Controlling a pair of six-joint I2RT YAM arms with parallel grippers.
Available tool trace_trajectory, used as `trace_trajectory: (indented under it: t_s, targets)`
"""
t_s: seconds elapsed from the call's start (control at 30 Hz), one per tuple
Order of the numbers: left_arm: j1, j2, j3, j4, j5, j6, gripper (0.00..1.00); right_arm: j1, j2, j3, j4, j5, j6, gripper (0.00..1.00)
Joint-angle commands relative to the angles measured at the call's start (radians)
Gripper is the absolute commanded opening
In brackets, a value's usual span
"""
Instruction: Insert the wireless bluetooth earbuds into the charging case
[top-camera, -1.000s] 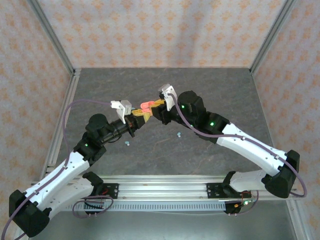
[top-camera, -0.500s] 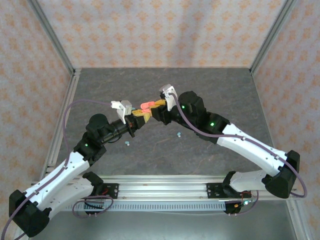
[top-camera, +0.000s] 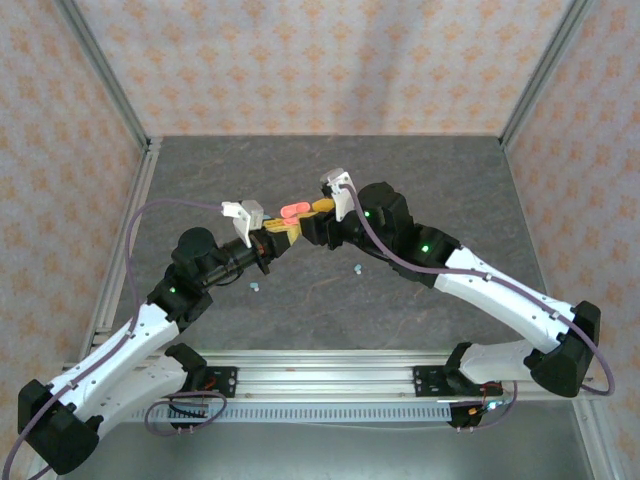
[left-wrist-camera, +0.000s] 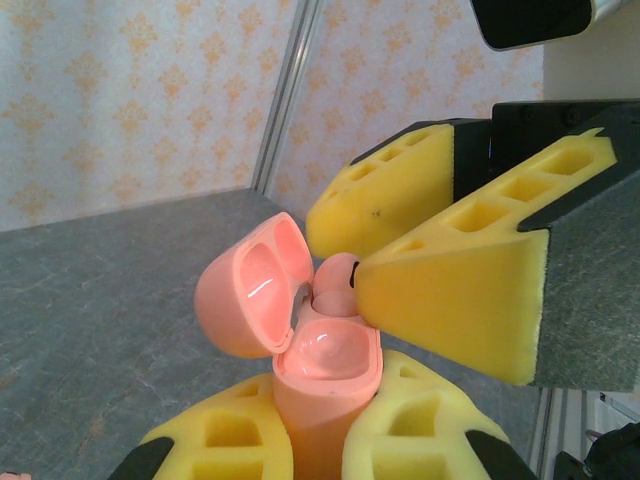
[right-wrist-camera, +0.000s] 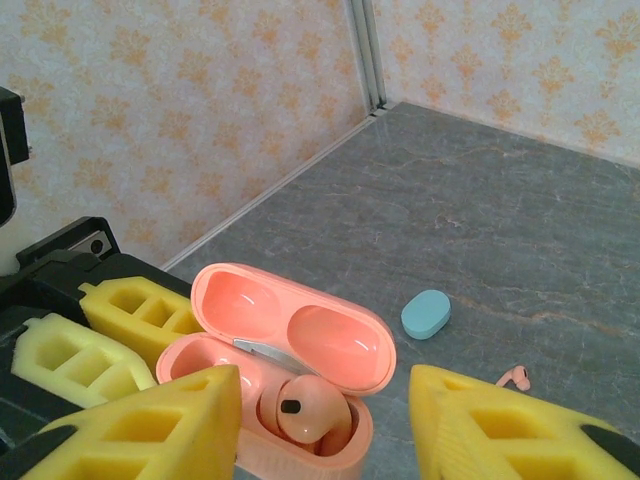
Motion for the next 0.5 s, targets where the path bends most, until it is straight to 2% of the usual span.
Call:
trace_trajectory:
  t_s: [0.0,0.27,0.47]
  targets:
    - [-0.008,-0.013,0.044,0.027,-0.019,0.000,0.00,0.002,-0.017,0.049,-0.013,-0.016,0.021,0.50]
    - [-0.009,-0.013,0.047,0.018,-0.018,0.002,0.00,0.003,-0.016,0.130,-0.038,-0.023,0.055,0.56]
    - [-0.009,-0.015,0.050,0.006,-0.016,0.003,0.00,0.003,-0.015,0.180,-0.074,-0.014,0.099,0.54]
